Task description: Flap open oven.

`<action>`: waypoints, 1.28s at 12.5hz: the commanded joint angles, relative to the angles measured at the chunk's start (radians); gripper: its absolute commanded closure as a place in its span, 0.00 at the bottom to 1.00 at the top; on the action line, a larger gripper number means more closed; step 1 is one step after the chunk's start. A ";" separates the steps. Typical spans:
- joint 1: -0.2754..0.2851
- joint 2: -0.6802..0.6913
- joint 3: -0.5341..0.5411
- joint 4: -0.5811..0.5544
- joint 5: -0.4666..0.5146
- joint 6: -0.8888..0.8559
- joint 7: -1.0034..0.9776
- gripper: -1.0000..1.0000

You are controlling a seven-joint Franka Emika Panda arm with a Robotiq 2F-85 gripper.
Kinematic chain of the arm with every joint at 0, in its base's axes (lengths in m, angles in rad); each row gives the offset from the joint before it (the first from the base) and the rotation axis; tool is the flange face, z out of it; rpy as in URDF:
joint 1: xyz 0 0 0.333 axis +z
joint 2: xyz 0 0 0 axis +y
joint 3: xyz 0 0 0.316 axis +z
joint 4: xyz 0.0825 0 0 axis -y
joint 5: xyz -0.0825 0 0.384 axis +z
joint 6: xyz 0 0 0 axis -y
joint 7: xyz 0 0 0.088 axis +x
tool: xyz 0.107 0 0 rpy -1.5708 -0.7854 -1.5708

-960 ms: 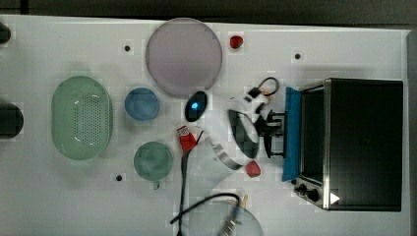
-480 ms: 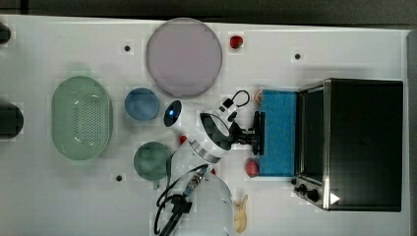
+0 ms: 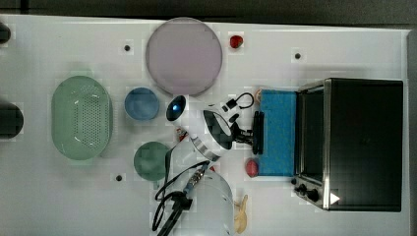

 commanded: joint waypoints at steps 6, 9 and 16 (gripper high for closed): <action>-0.015 -0.338 -0.003 0.048 0.694 0.071 0.049 0.82; -0.017 -0.453 -0.010 0.085 0.836 0.009 0.060 0.82; -0.020 -0.628 -0.020 0.309 0.771 -0.500 0.192 0.82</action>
